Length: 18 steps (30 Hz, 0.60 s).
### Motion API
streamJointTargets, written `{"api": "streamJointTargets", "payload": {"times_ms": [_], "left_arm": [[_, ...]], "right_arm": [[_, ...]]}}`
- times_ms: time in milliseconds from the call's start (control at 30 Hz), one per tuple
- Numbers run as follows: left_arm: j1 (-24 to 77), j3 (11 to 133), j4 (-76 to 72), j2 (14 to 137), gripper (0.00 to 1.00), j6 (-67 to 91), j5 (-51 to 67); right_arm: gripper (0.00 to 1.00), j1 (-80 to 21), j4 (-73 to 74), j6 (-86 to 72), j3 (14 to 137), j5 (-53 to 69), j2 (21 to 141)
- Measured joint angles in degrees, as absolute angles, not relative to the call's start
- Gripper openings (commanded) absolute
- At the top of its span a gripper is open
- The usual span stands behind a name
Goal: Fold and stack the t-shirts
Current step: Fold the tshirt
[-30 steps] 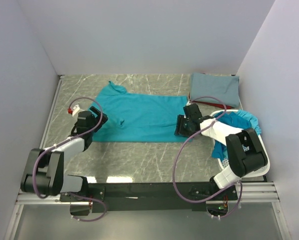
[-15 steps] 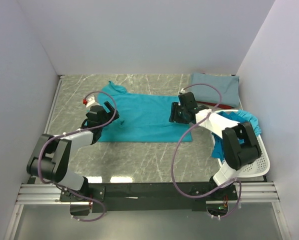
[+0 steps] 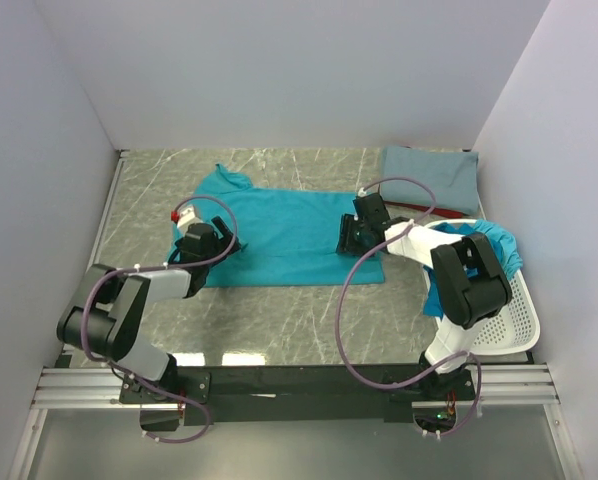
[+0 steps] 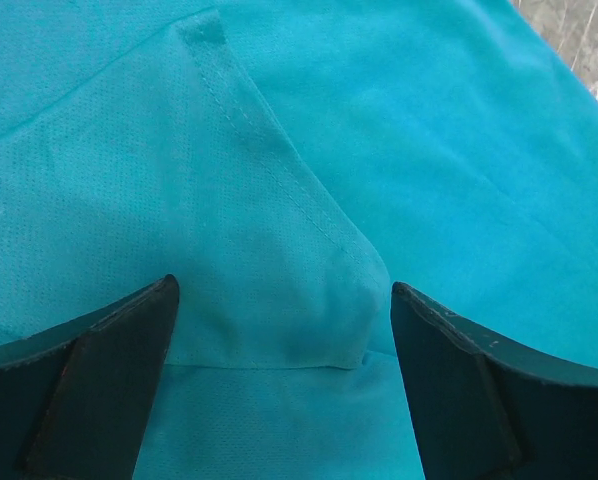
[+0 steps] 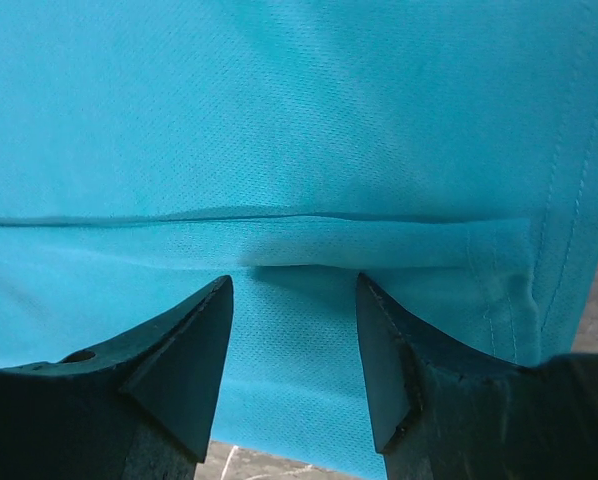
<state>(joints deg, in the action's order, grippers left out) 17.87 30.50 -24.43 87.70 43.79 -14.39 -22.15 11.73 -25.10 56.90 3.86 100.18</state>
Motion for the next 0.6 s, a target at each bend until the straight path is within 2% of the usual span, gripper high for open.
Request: {"api": "streamJointTargets", "payload": {"times_ms": [300, 600], "left_arm": [[21.8, 23.5, -21.4, 78.8, 0.93, 47.5, -18.4], [24.4, 18.7, -16.8, 70.8, 0.93, 52.3, -21.2]], "right_arm": [[0.59, -22.5, 5.5, -28.1, 48.2, 2.8, 94.2], [0.59, -25.3, 6.1, -31.8, 43.2, 2.2, 89.3]]}}
